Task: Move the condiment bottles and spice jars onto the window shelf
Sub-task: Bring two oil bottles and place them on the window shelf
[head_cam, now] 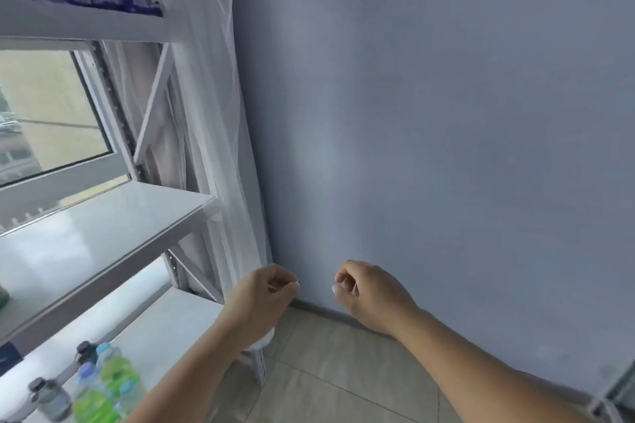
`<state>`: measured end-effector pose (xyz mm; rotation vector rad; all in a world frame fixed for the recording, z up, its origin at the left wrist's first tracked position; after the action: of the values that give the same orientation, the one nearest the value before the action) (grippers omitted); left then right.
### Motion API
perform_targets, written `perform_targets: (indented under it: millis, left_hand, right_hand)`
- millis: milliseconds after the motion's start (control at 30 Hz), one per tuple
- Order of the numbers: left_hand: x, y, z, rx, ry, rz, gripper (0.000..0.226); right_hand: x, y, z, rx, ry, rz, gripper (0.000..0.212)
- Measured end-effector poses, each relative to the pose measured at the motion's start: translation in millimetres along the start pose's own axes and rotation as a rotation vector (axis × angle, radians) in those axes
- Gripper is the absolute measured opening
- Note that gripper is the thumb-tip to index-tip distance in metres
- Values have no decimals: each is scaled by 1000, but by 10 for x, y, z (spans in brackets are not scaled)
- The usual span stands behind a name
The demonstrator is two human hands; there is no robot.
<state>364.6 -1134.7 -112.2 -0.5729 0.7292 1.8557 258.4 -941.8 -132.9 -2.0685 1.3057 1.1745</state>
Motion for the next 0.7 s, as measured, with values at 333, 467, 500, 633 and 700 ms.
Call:
perform_targets:
  millis: [333,467,500,633,700]
  left_hand:
    - [1501,-89,1408,44,-79,-90,7]
    - [2073,-195,1910,43,-103,-91,3]
    - [2199,-210,2011,36,-113,-89,3]
    - [2611,-313,2371,40,-130,-126,6]
    - [2767,-327,2527,53,-118,-161,6]
  right_hand:
    - [-1051,-726,1737,117,35,22,12]
    - [-1412,-1007,2387,182,95,34,13]
    - [-1492,-1079,2525,196,104,35,13]
    - [-1770,-1359,2920,224,115,42,15]
    - [-1897,-1454,3063,238,141,79,14]
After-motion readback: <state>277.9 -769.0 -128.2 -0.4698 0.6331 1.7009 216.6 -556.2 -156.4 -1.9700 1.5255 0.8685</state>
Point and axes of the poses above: each hand's wrist, its own y-axis towards the middle knuckle, its own x-axis out of the palm, z = x × y, the point moved 1 cm from there along y, towards the middle knuckle, and after that the axes turned 10 degrees about x, right-handed, at the moved point
